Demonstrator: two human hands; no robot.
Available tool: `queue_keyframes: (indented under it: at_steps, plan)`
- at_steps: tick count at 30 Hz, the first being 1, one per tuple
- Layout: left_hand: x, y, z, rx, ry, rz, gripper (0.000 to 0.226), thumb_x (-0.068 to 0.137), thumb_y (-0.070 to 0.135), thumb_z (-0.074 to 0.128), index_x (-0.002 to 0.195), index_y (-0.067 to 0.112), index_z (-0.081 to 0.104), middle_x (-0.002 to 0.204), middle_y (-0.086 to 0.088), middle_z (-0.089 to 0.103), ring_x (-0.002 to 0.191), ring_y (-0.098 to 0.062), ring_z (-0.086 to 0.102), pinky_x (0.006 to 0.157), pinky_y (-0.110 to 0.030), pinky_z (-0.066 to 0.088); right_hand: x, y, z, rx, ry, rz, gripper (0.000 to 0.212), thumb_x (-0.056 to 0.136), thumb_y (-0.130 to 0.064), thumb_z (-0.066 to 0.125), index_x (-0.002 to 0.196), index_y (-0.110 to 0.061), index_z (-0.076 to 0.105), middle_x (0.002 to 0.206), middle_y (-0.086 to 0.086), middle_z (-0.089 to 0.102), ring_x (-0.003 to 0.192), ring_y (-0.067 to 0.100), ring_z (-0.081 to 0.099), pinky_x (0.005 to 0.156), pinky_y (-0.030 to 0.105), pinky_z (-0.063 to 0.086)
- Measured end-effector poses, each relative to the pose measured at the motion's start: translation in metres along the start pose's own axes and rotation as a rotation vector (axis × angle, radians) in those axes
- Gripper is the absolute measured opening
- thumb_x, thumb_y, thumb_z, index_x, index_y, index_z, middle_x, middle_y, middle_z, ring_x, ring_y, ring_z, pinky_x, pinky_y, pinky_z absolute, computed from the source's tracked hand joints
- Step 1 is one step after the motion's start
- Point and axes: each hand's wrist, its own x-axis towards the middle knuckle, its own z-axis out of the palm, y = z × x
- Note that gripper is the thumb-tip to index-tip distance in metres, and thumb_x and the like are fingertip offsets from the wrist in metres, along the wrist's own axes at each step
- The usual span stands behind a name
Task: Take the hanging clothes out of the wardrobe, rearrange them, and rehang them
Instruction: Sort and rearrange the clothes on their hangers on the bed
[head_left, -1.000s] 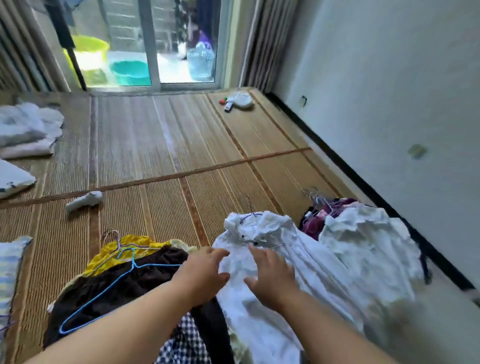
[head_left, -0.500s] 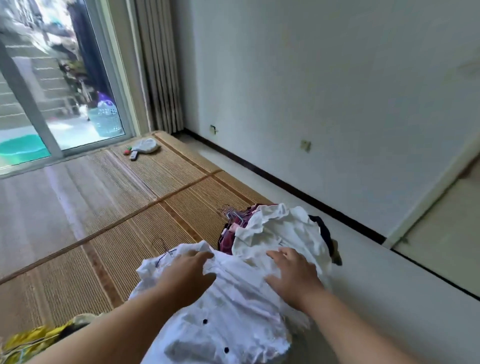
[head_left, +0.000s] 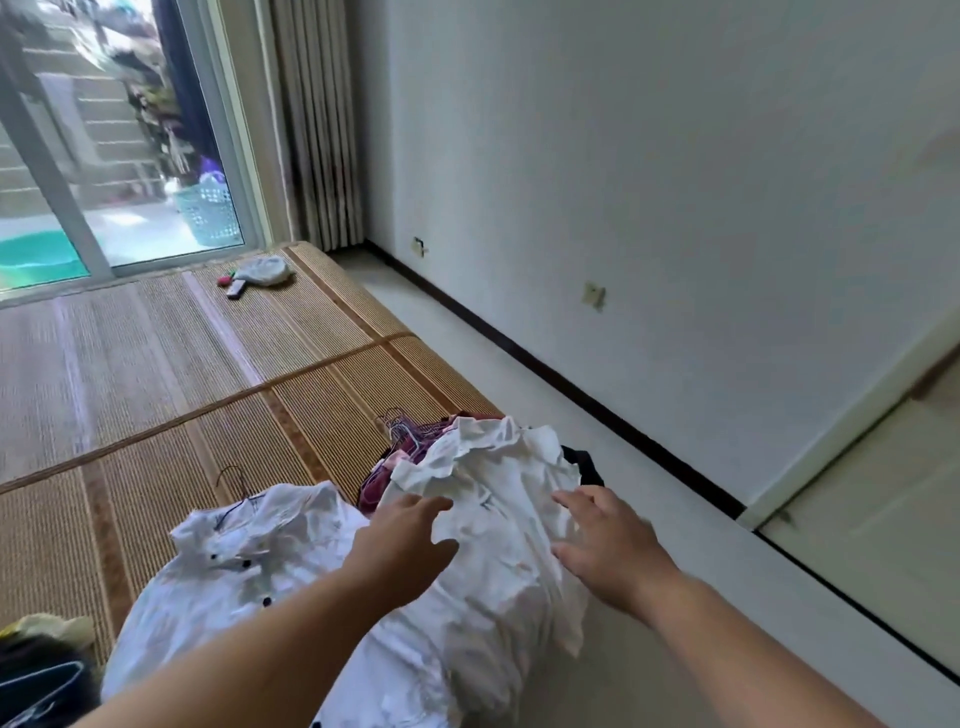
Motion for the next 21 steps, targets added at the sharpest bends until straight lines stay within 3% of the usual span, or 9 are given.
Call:
queue_keyframes:
  at_steps: [14,21]
  plan:
    - [0.136,-0.013,0.017,-0.017,-0.019,-0.099,0.054,0.085,0.052,0.053,0.137,0.039,0.041,0.141,0.006,0.044,0.122,-0.019,0.047,0.097,-0.041,0.045,0.128,0.045,-0.001,-0.113,-0.184,-0.046,0.061,0.086,-0.046,0.046,0.144,-0.04,0.027,0.15,-0.007,0.023,0.137,0.018,0.028,0.107,0.039,0.023]
    - [0.189,-0.027,0.007,-0.041,-0.029,-0.189,0.053,0.086,0.048,0.054,0.137,0.038,0.042,0.141,0.004,0.043,0.126,-0.021,0.043,0.102,-0.042,0.041,0.213,0.035,-0.001,-0.078,-0.199,-0.119,0.06,0.087,-0.045,0.049,0.143,-0.039,0.028,0.146,-0.007,0.03,0.134,0.016,0.031,0.109,0.041,0.022]
